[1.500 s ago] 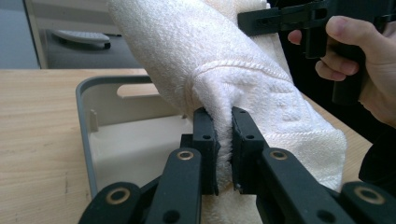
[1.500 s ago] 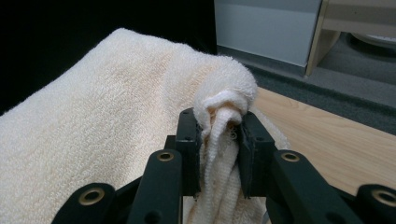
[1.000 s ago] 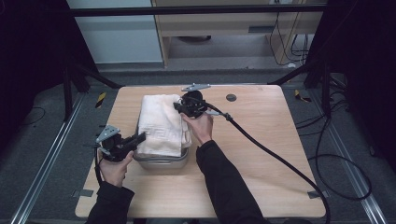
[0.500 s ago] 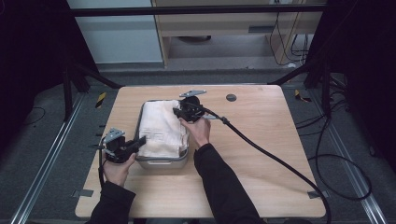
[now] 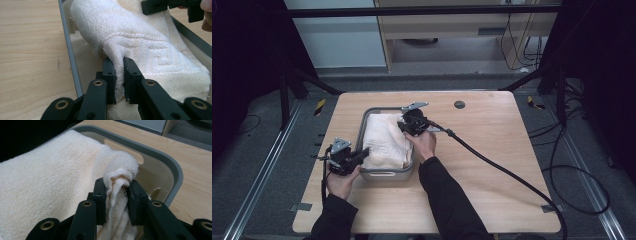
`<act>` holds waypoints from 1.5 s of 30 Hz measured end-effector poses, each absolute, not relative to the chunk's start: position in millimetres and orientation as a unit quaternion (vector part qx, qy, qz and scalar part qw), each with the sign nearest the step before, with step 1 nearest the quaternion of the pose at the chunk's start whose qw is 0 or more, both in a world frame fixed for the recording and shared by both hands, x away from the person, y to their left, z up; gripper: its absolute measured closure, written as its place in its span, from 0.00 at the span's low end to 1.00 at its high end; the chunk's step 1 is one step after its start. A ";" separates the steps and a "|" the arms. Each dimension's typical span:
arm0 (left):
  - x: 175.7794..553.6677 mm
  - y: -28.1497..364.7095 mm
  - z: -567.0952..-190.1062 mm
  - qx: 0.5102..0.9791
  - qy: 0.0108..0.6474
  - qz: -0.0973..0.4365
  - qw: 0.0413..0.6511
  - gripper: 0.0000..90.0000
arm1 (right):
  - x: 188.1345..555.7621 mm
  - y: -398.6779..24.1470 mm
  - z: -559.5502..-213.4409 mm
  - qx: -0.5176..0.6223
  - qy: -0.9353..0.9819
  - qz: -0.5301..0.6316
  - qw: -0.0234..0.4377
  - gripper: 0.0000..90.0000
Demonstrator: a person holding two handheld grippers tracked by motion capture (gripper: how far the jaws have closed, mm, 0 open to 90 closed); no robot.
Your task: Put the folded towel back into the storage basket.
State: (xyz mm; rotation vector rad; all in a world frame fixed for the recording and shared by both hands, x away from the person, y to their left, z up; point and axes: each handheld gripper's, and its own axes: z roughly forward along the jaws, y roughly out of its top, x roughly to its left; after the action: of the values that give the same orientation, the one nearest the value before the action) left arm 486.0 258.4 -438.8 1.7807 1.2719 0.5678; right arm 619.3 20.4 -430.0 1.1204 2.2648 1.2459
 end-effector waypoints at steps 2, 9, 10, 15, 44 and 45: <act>486.1 257.2 -439.3 0.712 0.512 0.231 0.422 0.86 | 618.8 21.3 -431.6 0.388 0.797 0.434 0.162 0.79; 483.3 256.9 -438.5 0.708 0.517 0.234 0.421 0.66 | 617.2 20.7 -432.6 0.360 0.809 0.429 0.179 0.65; 482.2 257.8 -437.3 0.707 0.515 0.236 0.423 0.63 | 616.4 20.0 -431.9 0.357 0.809 0.429 0.185 0.64; 474.2 260.4 -426.2 0.700 0.498 0.240 0.452 0.56 | 611.5 7.7 -423.3 0.362 0.793 0.453 0.186 0.53; 431.5 290.5 -421.7 0.705 0.445 0.247 0.495 0.44 | 521.2 -143.4 -385.2 0.386 0.740 0.505 0.219 0.18; 430.7 291.2 -422.5 0.705 0.444 0.248 0.494 0.44 | 518.0 -149.8 -388.2 0.387 0.740 0.504 0.220 0.18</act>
State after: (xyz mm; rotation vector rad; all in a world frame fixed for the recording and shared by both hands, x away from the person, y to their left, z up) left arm 430.7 291.2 -422.5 1.7103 1.0763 0.6004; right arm 518.0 -149.8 -388.2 1.0699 2.0469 1.3927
